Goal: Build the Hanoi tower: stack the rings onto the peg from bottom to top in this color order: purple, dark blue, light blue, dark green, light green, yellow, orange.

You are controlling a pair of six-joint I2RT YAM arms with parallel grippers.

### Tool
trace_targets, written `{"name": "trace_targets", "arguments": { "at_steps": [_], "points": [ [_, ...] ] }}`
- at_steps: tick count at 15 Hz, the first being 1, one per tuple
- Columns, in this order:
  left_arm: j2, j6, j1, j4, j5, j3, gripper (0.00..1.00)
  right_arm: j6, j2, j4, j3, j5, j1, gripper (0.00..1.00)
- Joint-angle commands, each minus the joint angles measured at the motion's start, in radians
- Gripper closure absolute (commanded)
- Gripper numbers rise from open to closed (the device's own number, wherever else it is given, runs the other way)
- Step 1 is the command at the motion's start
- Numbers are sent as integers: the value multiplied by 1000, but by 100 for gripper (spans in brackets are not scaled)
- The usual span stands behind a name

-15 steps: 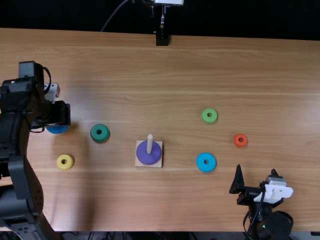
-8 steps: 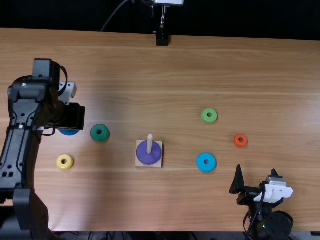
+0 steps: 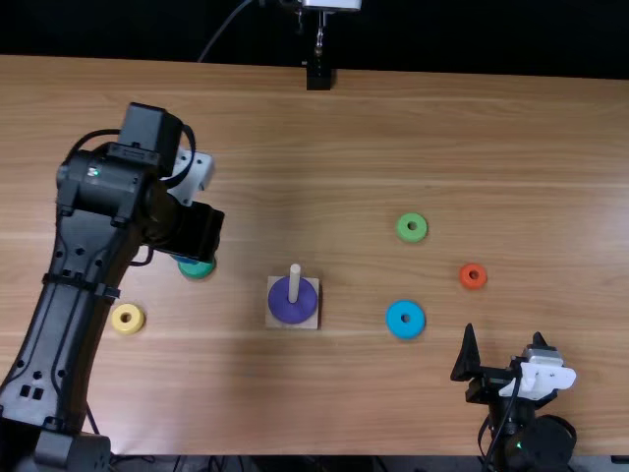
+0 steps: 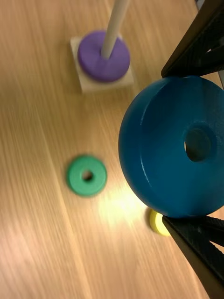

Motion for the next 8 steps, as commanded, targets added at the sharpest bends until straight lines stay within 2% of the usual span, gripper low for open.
{"name": "trace_targets", "arguments": {
  "at_steps": [1, 4, 8],
  "points": [
    [-17, -43, -44, -3, 22, 56, 90, -3, -13, -74, -64, 9, -11, 0],
    [-8, -93, -134, -1, 24, 85, 90, -3, -13, -74, -64, 9, -9, 0],
    [-3, -144, -218, -1, 22, 88, 90, -3, -13, -74, -64, 9, -11, 0]
  ]
}}
